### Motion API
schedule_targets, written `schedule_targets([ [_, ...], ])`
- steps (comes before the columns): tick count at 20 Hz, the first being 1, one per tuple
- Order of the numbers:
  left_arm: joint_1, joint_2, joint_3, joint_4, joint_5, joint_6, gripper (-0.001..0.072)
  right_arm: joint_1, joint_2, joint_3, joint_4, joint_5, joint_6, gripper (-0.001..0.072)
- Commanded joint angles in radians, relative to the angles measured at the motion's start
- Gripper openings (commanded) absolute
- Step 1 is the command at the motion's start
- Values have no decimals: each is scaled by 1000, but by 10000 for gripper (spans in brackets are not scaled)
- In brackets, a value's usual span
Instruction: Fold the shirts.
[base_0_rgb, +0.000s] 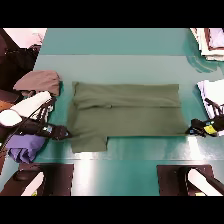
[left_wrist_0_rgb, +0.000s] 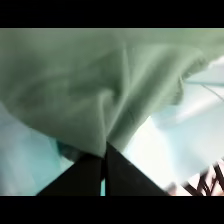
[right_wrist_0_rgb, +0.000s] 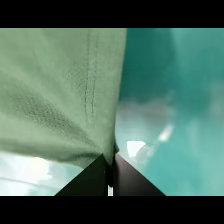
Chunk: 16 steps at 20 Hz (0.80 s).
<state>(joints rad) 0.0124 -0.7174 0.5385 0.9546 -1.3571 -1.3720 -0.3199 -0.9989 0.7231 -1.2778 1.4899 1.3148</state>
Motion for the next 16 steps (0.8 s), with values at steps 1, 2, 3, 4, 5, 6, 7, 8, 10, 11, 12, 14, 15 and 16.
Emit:
schedule_targets([
  [1,0,170,-6,-46,-183,-121,26,0,187,1,-82,77,65,13],
  [2,0,177,12,-80,-167,-120,26,0,221,2,-74,69,74,13],
  [3,0,175,38,-78,-122,-116,26,0,238,11,-61,60,73,13],
  [4,0,164,69,-64,-47,-108,26,0,236,31,-48,52,73,14],
  [5,0,139,97,-64,28,-87,26,0,216,67,-40,47,73,13],
  [6,0,100,130,-64,88,-58,26,0,187,106,-27,42,73,13],
  [7,0,52,159,-65,125,-38,26,5,146,153,-8,29,72,13],
  [8,0,-8,191,-66,155,-21,26,19,98,198,-5,12,72,13],
  [10,0,-135,249,-67,211,17,27,72,-10,282,-5,-25,72,13],
  [11,0,-194,274,-72,238,34,27,101,-64,321,-5,-35,72,13],
  [12,0,-253,299,-74,262,45,27,129,-124,362,-5,-46,72,13],
  [14,0,-347,332,-74,308,46,28,169,-231,434,-5,-75,73,13],
  [15,0,-385,344,-74,330,46,28,184,-287,475,-4,-84,74,13],
  [16,0,-419,356,-74,359,52,28,195,-336,514,-3,-89,77,14],
])
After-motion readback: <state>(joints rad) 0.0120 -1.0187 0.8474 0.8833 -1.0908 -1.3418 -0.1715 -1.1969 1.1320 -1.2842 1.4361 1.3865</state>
